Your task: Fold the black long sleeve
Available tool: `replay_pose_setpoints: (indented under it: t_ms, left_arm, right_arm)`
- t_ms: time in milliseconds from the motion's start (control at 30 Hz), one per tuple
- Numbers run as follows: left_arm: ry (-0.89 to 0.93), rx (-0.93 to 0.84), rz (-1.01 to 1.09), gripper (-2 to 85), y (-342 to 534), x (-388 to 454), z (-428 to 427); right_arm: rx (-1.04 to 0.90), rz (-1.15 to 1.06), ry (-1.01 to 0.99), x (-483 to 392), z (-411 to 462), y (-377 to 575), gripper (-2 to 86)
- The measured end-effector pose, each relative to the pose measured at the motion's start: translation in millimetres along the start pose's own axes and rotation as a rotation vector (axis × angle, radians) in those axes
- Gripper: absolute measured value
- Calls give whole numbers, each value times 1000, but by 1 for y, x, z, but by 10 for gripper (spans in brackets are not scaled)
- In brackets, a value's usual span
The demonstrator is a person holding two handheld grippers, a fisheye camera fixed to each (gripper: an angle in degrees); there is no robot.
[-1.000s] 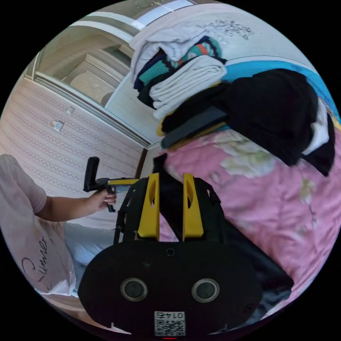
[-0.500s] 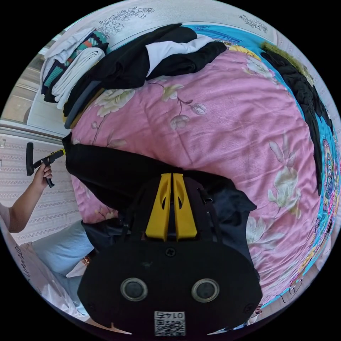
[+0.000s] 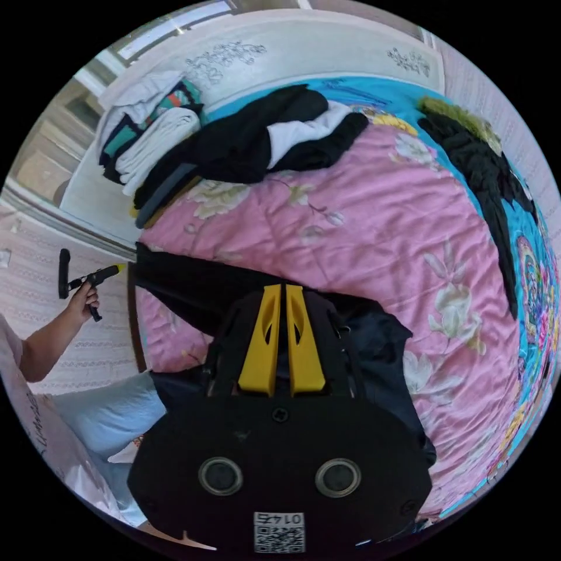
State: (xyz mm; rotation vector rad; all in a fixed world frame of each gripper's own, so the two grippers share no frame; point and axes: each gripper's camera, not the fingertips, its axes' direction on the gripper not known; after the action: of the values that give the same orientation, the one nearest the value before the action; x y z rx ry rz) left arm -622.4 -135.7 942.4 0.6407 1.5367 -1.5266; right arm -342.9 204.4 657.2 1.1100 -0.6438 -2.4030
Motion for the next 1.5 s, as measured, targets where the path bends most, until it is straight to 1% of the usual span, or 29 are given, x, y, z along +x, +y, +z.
replay_pose_setpoints:
  t_ms: [33,100,133,200,267,333,367,400,533,633,667,700,733,800,833,900,933,1000,1033,1100,1133,1200,1333,1400,1500]
  left_arm:
    - [1,17,2,39,0,1,-2]
    - [30,53,16,63,-7,4,5]
    - [45,52,15,69,-9,4,11]
    - [144,3,-27,83,-14,4,48]
    - [142,-50,-20,77,-10,9,77]
    - [115,-24,7,58,3,13,85]
    - [109,-25,28,22,10,13,87]
    - [108,-23,45,2,19,13,86]
    - [114,22,121,-8,53,13,75]
    - [185,97,295,-9,89,32,45]
    - [232,113,384,-10,106,44,32]
    - [298,106,458,-10,123,55,21]
    - [338,97,481,-10,132,61,18]
    - [548,35,596,-10,168,88,13]
    - [583,15,639,-10,179,99,14]
    - [704,-92,832,-10,232,146,26]
    - [744,-123,878,-10,247,157,31]
    - [907,-256,1022,-10,313,198,57]
    - [936,-293,1050,-10,332,207,65]
    - [1013,-436,1155,-10,408,236,99]
    - [1017,-469,1188,-10,428,243,107]
    - [992,-546,1325,-10,502,262,137]
    - [985,-664,1410,-9,592,266,190]
    - [881,-752,1467,-8,646,258,232]
    - [812,-791,1531,-1,702,238,275]
  right_arm:
    - [5,-22,-34,-10,-3,-1,16]
    - [-9,-102,-167,-52,-5,-15,28]
    - [-11,-120,-188,-63,-4,-20,32]
    - [-50,-190,-238,-109,4,-47,58]
    - [-89,-244,-244,-141,11,-67,65]
    - [-123,-284,-200,-166,18,-79,65]
    - [-143,-270,-143,-175,22,-83,62]
    - [-119,-261,-122,-179,15,-84,55]
    - [-47,-198,-147,-170,-27,-84,14]
    - [8,-139,-236,-152,-77,-85,3]
    - [49,-106,-281,-142,-103,-83,1]
    - [104,-67,-329,-130,-131,-77,1]
    - [135,-48,-352,-123,-146,-73,0]
    - [221,27,-426,-94,-203,-48,-1]
    - [233,50,-429,-86,-217,-40,-1]
    - [268,161,-460,-54,-268,1,-1]
    - [275,193,-476,-45,-280,13,-1]
    - [279,322,-515,-17,-322,59,-1]
    - [272,350,-516,-12,-331,71,-1]
    - [210,446,-481,1,-362,109,0]
    - [194,474,-469,4,-369,119,1]
    - [181,587,-468,17,-398,153,2]
    - [200,712,-490,34,-437,189,9]
    - [209,777,-514,39,-461,204,14]
    - [218,831,-544,36,-489,216,19]
